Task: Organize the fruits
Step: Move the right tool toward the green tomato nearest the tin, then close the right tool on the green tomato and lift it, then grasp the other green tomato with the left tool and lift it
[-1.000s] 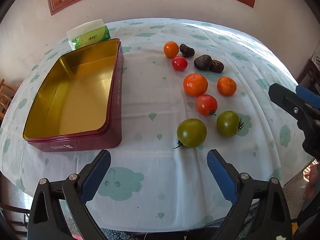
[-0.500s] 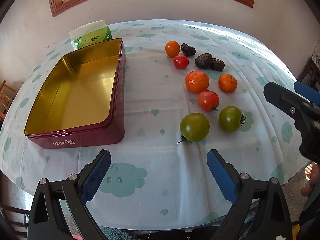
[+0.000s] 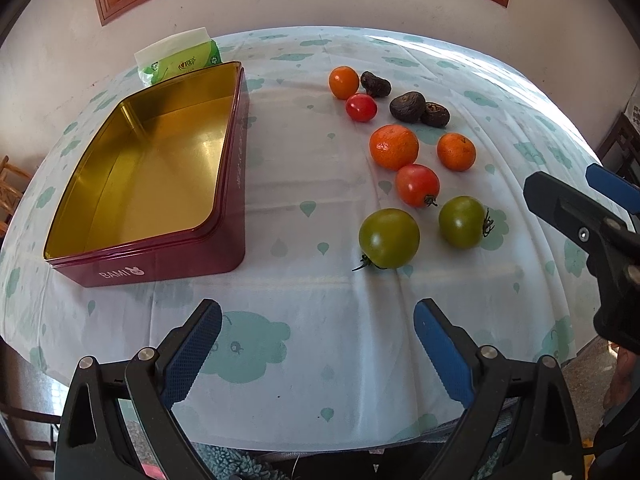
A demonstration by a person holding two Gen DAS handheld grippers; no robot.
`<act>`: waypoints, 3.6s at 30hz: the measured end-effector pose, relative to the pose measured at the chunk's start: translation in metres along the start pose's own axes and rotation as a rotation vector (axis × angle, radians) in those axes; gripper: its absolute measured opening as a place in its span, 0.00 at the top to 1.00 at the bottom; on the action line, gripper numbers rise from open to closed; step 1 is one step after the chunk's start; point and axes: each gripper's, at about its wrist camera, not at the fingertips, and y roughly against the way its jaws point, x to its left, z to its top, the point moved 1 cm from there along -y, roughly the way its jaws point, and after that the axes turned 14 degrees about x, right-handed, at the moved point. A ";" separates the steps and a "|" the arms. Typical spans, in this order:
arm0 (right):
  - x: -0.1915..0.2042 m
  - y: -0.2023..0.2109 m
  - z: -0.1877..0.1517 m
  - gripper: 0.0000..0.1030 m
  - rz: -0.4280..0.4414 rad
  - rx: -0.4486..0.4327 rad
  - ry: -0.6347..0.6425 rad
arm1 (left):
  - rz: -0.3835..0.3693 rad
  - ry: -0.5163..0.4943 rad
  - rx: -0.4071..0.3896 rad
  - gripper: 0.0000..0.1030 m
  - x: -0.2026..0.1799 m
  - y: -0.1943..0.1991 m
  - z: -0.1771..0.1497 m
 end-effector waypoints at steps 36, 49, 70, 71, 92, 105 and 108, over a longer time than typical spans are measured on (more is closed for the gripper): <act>0.001 -0.015 -0.010 0.00 0.031 0.043 -0.006 | 0.006 0.062 -0.022 0.08 0.020 0.011 0.003; 0.007 -0.020 -0.012 0.01 0.049 0.058 0.018 | 0.000 0.066 -0.020 0.10 0.022 0.013 0.003; 0.028 -0.064 -0.005 0.47 0.101 0.152 0.110 | -0.031 0.045 0.004 0.22 0.020 0.004 0.005; 0.028 -0.066 -0.005 0.50 0.100 0.156 0.109 | -0.030 0.044 0.006 0.23 0.020 0.004 0.006; 0.007 -0.067 -0.004 0.63 0.098 0.142 0.047 | -0.045 -0.016 0.011 0.27 0.000 0.000 0.019; -0.075 -0.069 0.005 0.63 -0.019 0.128 -0.103 | -0.094 -0.076 0.028 0.39 -0.025 -0.009 0.038; -0.089 -0.073 0.009 0.63 -0.040 0.124 -0.123 | -0.091 -0.080 0.034 0.43 -0.027 -0.013 0.041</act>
